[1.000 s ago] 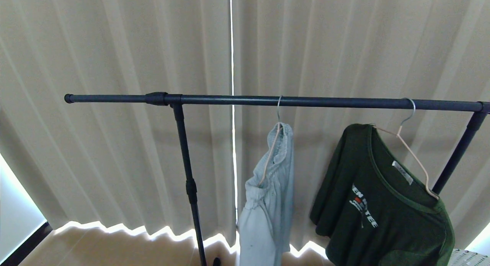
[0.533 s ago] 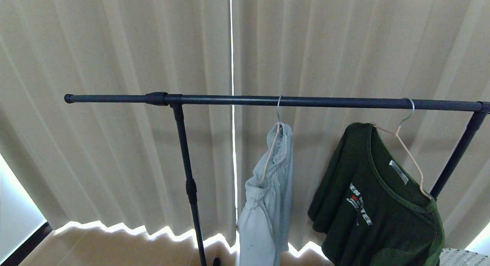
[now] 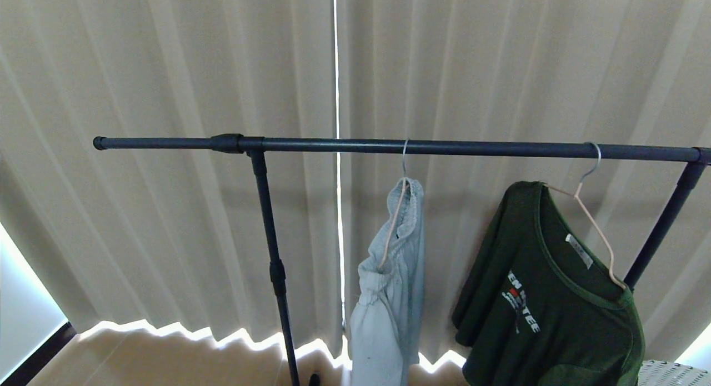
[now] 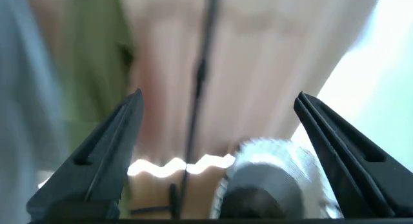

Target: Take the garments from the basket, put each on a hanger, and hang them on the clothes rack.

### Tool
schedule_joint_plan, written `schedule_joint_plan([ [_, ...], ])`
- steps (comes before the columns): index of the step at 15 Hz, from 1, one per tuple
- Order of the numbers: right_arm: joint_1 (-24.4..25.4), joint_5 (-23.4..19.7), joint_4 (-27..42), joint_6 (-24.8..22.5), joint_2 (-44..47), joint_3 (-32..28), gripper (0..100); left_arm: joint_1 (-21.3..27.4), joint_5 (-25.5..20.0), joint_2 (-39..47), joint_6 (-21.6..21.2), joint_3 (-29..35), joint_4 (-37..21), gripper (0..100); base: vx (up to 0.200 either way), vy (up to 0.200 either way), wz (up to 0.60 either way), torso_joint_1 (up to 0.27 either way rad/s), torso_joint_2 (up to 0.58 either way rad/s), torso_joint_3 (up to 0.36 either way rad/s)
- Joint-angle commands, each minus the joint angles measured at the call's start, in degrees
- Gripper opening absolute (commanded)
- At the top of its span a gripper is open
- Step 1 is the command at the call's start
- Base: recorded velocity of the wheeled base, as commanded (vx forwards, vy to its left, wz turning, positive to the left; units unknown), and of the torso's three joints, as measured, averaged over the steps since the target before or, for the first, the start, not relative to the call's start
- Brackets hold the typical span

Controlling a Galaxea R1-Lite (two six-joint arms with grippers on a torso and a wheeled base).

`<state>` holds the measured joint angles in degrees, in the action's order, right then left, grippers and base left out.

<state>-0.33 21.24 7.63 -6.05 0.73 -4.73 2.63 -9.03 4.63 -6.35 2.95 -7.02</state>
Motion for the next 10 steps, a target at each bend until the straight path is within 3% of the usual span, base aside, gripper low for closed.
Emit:
schedule_joint_plan([
  [1, 0.15, -0.14, 0.02, -0.11, -0.03, -0.10, 100, 0.00, -0.28, 0.20, -0.24, 0.04, 0.08, 100, 0.000, 0.000, 0.00, 0.000, 0.00, 0.000],
  [2, 0.15, -0.85, -0.07, -0.02, -0.29, -0.02, 100, 0.00, -0.20, 0.20, -0.24, 0.04, 0.08, 100, 0.000, 0.000, 0.00, 0.000, 0.00, 0.000],
  [5, 0.24, -22.55, -2.97, 3.32, -0.38, 2.97, 100, 0.00, -0.02, 0.11, 0.46, -0.05, 0.34, 100, 0.000, 0.000, 0.00, 0.000, 0.00, 0.000],
  [7, 0.24, -25.37, -6.84, 2.97, -0.38, 4.38, 100, 0.00, 0.07, 0.11, 0.46, -0.23, 0.52, 100, 0.000, 0.000, 0.00, 0.000, 0.00, 0.000],
  [10, 0.24, -25.37, -6.93, 3.59, -0.47, 4.29, 100, 0.00, 0.07, 0.11, 0.46, -0.23, 0.43, 100, 0.000, 0.000, 0.00, 0.000, 0.00, 0.000],
])
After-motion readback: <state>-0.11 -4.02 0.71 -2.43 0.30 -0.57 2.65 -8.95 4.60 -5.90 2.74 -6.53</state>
